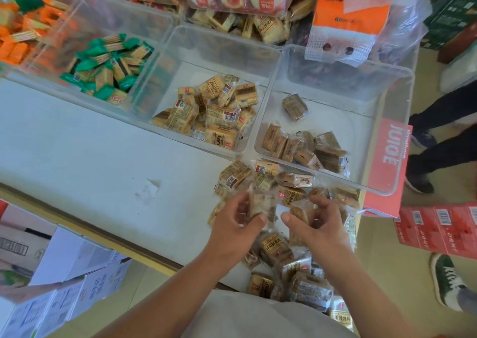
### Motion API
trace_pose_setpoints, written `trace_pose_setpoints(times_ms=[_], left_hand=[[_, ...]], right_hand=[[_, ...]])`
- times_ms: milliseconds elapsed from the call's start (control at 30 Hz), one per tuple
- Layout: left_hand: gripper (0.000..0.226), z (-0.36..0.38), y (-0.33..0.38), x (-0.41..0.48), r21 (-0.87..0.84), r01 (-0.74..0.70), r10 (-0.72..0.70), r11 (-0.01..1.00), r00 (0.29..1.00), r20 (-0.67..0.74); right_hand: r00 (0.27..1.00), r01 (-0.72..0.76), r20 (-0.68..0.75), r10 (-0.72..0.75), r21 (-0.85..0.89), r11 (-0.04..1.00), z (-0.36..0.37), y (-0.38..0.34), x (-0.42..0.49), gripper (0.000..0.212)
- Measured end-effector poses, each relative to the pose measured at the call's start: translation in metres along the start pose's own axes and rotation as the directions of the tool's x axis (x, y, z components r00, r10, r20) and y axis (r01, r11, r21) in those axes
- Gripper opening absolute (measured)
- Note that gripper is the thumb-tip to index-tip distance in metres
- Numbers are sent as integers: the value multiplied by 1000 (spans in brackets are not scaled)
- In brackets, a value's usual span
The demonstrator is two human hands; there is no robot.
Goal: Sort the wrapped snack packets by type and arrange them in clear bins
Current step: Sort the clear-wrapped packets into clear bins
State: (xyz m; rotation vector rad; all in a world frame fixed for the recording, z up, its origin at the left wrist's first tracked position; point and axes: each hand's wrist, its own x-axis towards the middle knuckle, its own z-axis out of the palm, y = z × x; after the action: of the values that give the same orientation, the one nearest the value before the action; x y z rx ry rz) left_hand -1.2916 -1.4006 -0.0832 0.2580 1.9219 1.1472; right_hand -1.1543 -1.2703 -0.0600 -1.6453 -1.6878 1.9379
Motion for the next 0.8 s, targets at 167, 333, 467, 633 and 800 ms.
trace_pose_setpoints(times_ms=[167,333,467,633,800], left_hand=[[43,21,5,-14,-76,81,-79,994,996,28],[34,24,11,-21,-267,236,-187,934,962,197],[34,17,14,-22,-300,252,-151,920,934,323],[46,9,-7,-7,-3,69,-63,998,930,362],[54,14,-38,8,709,-164,32,686,980,195]], right_hand=[[991,-72,124,48,190,979,6,-5,-4,28],[996,-5,91,-17,237,972,-7,-1,-13,34],[984,-41,178,13,158,987,-22,-2,-17,31],[958,-116,282,62,177,977,-31,6,-14,51],[999,33,-40,-26,180,983,-25,2,-12,45]])
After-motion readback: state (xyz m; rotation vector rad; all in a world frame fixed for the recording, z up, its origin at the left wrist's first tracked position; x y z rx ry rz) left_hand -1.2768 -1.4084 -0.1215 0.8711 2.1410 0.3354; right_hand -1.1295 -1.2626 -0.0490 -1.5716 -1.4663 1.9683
